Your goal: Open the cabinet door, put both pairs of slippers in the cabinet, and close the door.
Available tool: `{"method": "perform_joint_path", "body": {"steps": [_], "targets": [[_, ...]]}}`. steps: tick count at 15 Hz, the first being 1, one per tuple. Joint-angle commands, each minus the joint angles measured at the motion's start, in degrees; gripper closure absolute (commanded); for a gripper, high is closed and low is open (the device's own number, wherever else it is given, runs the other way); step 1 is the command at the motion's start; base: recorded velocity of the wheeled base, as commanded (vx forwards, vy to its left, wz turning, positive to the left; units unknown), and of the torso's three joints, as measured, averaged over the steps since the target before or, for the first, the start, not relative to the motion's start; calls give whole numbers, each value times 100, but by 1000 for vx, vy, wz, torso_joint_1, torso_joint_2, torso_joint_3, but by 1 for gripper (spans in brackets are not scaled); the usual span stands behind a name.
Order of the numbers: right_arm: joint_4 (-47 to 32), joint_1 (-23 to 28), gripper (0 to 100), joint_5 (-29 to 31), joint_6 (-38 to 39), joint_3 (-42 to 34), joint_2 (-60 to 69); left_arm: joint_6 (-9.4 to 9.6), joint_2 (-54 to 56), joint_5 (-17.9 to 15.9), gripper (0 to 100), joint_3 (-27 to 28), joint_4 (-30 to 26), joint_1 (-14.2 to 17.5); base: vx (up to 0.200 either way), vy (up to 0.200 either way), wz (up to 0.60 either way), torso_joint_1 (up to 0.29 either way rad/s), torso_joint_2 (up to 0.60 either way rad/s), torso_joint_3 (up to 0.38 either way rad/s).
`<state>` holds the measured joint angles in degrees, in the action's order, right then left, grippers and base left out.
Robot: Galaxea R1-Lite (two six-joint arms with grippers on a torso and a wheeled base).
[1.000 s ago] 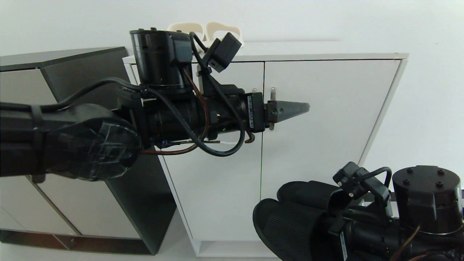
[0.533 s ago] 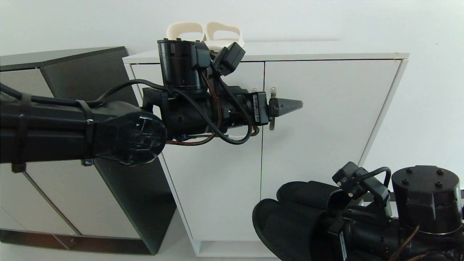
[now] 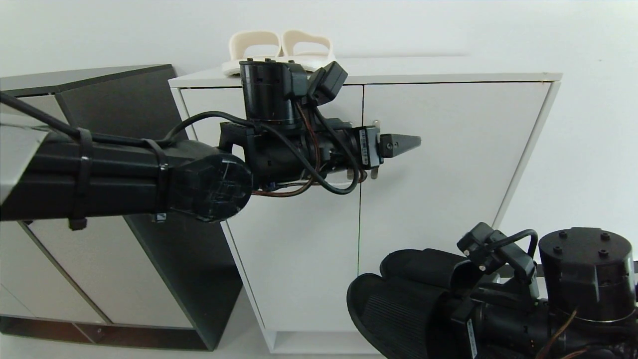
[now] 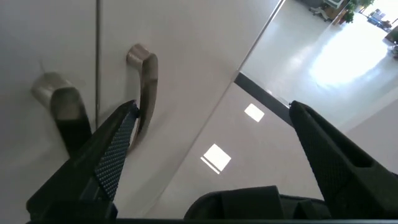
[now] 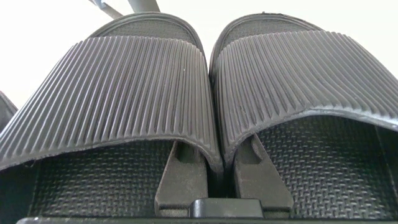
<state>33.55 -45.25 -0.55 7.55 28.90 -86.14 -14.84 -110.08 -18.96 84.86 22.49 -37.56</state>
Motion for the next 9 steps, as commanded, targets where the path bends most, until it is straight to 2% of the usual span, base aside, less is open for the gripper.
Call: {"method": "perform_joint_path", "body": {"steps": [1,2,3,6,9], "targets": [[-6,-1,100,-7,1,-8,-8,16,-216,15,0,127,1,3,0,0,0,0,0,0],[-6,-1,100,-42,1,-8,-8,16,-268,6,0,145,10,3,0,0,0,0,0,0],[-6,-1,100,-42,1,-16,-8,16,-286,-12,100,145,10,3,0,0,0,0,0,0],[-6,-10,100,-156,-8,-78,1,7,-216,-56,100,31,10,3,0,0,0,0,0,0],[-24,-10,100,-789,-8,-262,247,25,162,-38,100,-514,265,-173,0,0,0,0,0,0]]}}
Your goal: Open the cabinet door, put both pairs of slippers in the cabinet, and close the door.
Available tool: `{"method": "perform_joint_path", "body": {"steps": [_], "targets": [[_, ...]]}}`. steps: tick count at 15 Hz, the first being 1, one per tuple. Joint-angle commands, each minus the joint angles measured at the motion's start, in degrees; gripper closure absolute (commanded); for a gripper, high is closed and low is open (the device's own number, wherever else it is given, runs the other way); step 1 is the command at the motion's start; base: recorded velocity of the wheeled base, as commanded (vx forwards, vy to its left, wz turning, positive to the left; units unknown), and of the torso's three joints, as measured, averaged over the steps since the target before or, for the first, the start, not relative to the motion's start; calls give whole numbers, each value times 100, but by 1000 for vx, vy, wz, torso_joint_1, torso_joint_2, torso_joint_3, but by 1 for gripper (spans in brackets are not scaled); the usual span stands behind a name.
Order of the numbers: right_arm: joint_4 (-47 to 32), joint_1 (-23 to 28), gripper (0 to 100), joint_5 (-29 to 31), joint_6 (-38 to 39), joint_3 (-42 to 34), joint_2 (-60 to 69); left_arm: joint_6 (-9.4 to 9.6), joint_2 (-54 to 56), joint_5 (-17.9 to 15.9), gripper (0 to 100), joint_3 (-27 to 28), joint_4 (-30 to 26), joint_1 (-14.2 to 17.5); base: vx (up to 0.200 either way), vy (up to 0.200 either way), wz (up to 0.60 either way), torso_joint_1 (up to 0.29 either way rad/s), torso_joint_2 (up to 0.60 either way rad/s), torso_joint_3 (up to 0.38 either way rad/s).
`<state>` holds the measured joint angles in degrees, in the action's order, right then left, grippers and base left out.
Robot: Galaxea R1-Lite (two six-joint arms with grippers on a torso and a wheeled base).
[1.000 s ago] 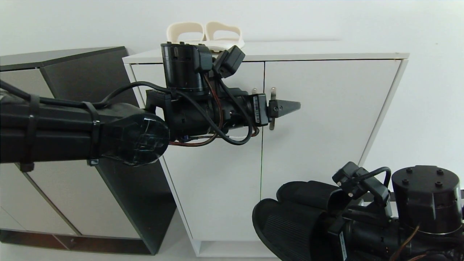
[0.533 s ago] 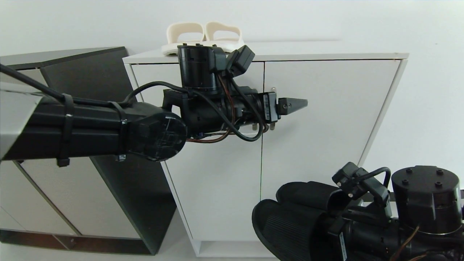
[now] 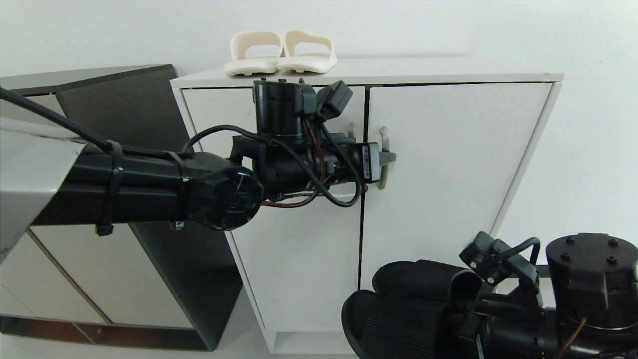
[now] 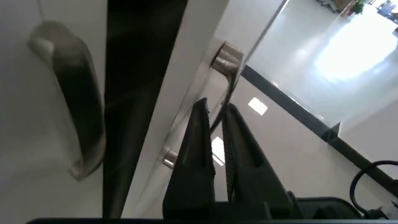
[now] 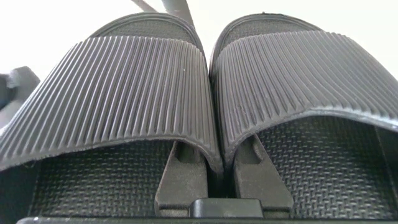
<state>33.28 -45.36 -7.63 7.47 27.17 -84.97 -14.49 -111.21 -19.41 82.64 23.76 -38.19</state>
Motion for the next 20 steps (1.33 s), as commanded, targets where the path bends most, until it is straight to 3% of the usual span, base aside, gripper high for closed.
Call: {"method": "perform_joint_path", "body": {"steps": [1,8,11,15,18,20], "targets": [[3,1,100,-212,-44,-151,209,-27,469,-2,100,-582,287,-206,0,0,0,0,0,0],[-6,-43,100,-397,-536,-292,349,96,1594,60,100,-1962,568,-584,0,0,0,0,0,0],[-15,-69,100,-397,-580,-239,279,78,1963,69,100,-2331,568,-575,0,0,0,0,0,0],[-15,-122,100,-371,-651,-195,235,70,1427,51,100,-2252,1500,40,0,0,0,0,0,0],[-6,-175,100,-371,-668,-142,244,87,996,60,100,-1989,1685,40,0,0,0,0,0,0],[-15,-228,100,-371,-668,-160,209,87,487,69,100,-1391,1685,40,0,0,0,0,0,0]]}}
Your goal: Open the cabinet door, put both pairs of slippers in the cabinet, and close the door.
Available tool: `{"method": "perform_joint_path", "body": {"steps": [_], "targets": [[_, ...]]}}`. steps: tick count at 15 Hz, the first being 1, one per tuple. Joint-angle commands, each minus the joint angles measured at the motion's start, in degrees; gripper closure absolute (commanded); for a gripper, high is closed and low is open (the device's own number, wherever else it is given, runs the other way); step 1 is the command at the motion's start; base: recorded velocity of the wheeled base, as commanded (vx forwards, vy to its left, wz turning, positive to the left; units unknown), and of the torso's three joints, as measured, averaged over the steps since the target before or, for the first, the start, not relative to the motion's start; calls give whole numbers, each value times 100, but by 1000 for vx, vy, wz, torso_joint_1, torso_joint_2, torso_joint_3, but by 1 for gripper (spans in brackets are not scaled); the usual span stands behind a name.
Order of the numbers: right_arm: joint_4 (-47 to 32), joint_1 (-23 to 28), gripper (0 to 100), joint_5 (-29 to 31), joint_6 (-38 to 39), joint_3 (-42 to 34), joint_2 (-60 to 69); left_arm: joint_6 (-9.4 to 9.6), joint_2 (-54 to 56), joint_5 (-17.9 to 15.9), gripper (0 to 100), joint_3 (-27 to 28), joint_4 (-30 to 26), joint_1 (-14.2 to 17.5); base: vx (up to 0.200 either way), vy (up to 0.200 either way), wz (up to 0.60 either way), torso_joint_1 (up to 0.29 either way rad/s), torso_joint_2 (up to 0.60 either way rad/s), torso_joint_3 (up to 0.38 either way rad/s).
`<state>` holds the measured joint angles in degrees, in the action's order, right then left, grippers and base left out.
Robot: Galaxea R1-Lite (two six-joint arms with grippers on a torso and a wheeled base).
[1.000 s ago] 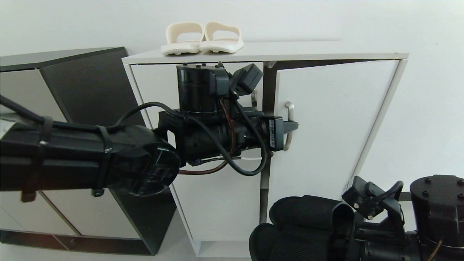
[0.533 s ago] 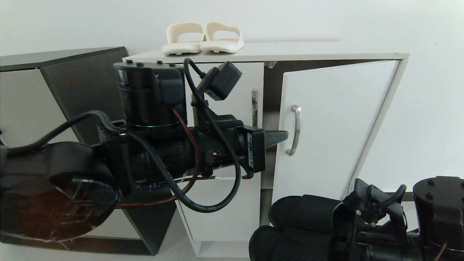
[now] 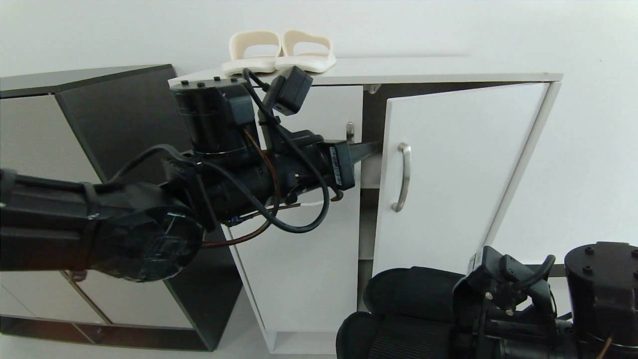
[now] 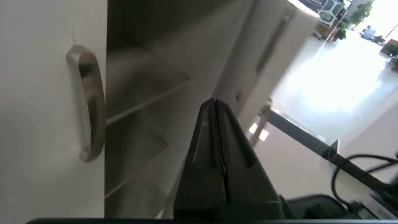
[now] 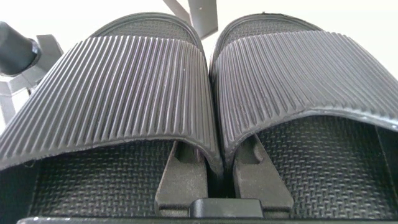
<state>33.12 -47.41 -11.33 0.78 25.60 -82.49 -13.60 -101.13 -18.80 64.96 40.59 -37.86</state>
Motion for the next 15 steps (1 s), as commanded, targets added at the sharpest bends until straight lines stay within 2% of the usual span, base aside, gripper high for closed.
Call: {"method": "perform_joint_path", "body": {"steps": [1,7,9,10,12,13,15], "targets": [[1,-40,100,-1,1,-11,-39,-2,-618,8,100,509,-8,7,0,0,0,0,0,0],[10,-172,100,-1,-245,-205,-48,-28,-794,17,100,851,-43,16,0,0,0,0,0,0],[19,-190,100,-28,-298,-266,-48,-28,-847,17,100,939,-148,7,-200,-200,0,2,0,5],[19,-260,100,-36,-298,-292,-21,-28,-855,8,100,1001,-166,-37,-200,0,0,2,2,-2],[45,-515,100,-45,-438,-556,76,-28,-803,8,100,974,-166,-309,-200,0,0,2,-2,0],[45,-612,100,-54,-579,-600,102,-19,-803,25,100,974,-157,-573,-200,0,0,-2,-2,2],[54,-664,100,-54,-570,-626,137,-2,-803,271,100,992,-122,-960,-200,0,0,0,2,2]]}}
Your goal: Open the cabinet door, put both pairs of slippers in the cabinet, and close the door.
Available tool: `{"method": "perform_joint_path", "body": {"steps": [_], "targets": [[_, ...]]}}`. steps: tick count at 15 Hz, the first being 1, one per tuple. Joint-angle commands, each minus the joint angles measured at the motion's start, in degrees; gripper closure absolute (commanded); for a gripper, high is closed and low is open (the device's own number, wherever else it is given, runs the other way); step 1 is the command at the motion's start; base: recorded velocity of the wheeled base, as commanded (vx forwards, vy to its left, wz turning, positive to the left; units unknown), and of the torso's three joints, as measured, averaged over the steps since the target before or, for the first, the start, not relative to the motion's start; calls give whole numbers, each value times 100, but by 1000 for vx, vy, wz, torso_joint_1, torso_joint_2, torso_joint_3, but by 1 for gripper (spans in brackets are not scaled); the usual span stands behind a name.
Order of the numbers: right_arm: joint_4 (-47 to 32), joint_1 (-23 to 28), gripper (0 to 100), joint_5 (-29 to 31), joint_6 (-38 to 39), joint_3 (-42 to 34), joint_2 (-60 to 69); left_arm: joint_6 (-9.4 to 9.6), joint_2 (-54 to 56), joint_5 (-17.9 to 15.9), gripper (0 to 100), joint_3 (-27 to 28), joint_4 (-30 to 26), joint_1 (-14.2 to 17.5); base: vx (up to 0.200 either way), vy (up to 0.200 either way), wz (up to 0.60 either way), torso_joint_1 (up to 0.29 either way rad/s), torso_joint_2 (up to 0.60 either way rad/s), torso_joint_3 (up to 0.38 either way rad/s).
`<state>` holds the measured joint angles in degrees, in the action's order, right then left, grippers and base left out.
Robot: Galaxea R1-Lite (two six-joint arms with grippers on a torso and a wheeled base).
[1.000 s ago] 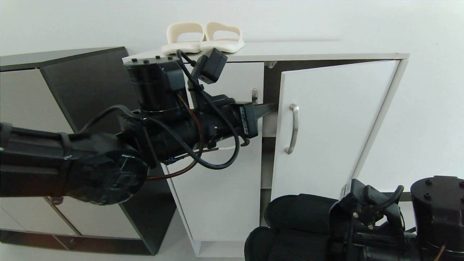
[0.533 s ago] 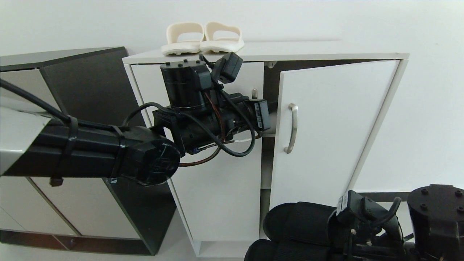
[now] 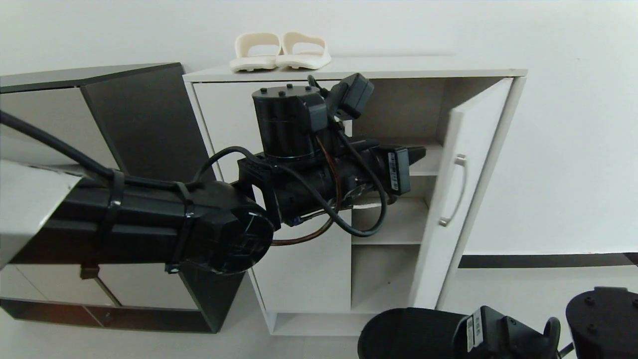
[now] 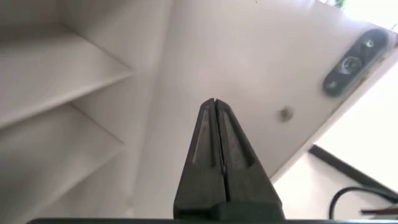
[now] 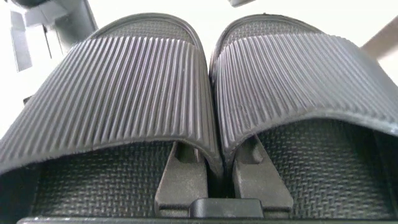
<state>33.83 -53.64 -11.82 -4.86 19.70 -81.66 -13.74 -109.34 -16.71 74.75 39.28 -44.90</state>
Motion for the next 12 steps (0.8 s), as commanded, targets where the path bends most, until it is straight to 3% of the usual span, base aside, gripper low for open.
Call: {"method": "perform_joint_path", "body": {"steps": [1,4,7,9,10,11,12], "targets": [[-8,-41,100,-4,21,-28,63,12,18,81,100,4,27,-327,-200,0,0,-2,2,7],[-8,-15,100,5,56,69,10,20,88,186,100,-92,54,-195,-133,0,0,3,3,2],[27,504,100,312,724,667,-570,29,800,1091,100,-813,256,148,0,0,0,0,0,0],[238,802,100,1007,996,948,-939,20,1793,1654,100,-1762,142,464,0,0,0,0,0,0],[344,820,100,1306,1084,983,-983,20,2408,1689,100,-2430,45,904,0,0,0,0,0,0],[361,811,100,1534,1102,1018,-983,20,3032,1680,100,-2993,-34,1563,0,0,0,0,0,0],[352,794,100,1622,1084,1027,-983,12,3595,1698,100,-3476,-43,1967,0,0,0,0,0,0]]}}
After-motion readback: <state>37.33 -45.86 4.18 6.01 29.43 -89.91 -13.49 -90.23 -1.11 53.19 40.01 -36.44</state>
